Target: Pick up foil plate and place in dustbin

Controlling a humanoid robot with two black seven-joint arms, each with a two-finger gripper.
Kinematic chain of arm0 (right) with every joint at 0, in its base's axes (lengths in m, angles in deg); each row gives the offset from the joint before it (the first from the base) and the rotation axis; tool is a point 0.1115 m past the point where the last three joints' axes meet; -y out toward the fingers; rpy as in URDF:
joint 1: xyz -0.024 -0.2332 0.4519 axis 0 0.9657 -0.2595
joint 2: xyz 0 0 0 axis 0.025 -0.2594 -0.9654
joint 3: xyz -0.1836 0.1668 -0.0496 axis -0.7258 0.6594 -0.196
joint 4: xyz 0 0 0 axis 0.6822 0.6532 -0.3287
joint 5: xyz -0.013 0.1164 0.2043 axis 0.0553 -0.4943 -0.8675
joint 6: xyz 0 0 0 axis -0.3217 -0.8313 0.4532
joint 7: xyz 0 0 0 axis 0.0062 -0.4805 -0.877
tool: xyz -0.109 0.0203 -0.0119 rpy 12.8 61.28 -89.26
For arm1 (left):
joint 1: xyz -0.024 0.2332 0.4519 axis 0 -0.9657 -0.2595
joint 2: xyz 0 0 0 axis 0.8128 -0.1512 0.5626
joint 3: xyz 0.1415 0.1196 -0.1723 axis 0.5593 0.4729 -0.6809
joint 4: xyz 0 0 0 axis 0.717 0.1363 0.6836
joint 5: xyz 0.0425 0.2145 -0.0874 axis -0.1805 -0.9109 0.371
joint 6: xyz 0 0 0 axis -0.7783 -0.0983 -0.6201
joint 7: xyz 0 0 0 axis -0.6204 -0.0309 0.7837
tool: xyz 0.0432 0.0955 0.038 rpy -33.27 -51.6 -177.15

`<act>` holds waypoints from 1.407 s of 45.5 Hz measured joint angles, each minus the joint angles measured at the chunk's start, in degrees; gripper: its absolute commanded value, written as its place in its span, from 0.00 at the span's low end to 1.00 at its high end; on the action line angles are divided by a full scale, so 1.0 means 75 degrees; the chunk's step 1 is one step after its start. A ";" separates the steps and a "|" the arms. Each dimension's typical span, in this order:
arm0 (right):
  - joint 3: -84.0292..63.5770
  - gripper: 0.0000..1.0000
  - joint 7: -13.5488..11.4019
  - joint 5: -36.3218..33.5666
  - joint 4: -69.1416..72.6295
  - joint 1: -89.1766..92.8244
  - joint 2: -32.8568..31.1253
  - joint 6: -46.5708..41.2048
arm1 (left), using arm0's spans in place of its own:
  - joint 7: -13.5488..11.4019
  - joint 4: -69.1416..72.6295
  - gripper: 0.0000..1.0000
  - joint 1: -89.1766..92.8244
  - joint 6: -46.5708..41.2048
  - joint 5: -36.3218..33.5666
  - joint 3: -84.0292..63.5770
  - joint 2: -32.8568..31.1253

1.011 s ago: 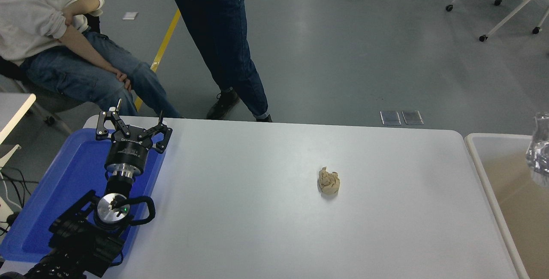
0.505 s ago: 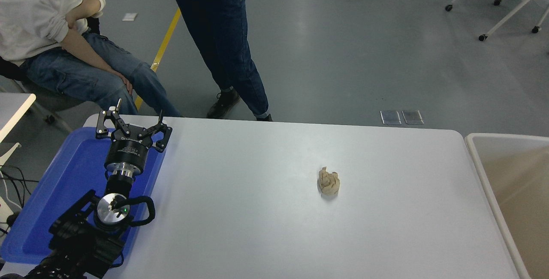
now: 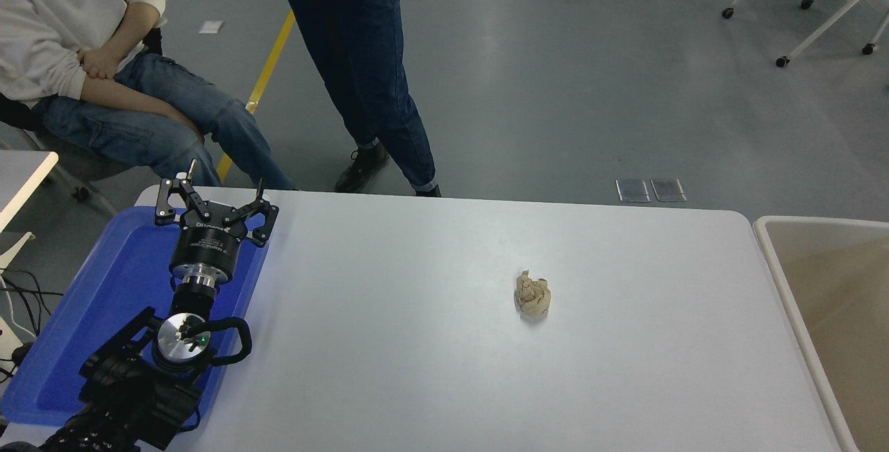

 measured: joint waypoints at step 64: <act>0.8564 0.00 -0.0055 -0.2155 -0.5914 1.1612 0.4993 0.4069 | -0.0003 0.0002 1.00 -0.0003 -0.0007 0.0006 0.0001 0.0000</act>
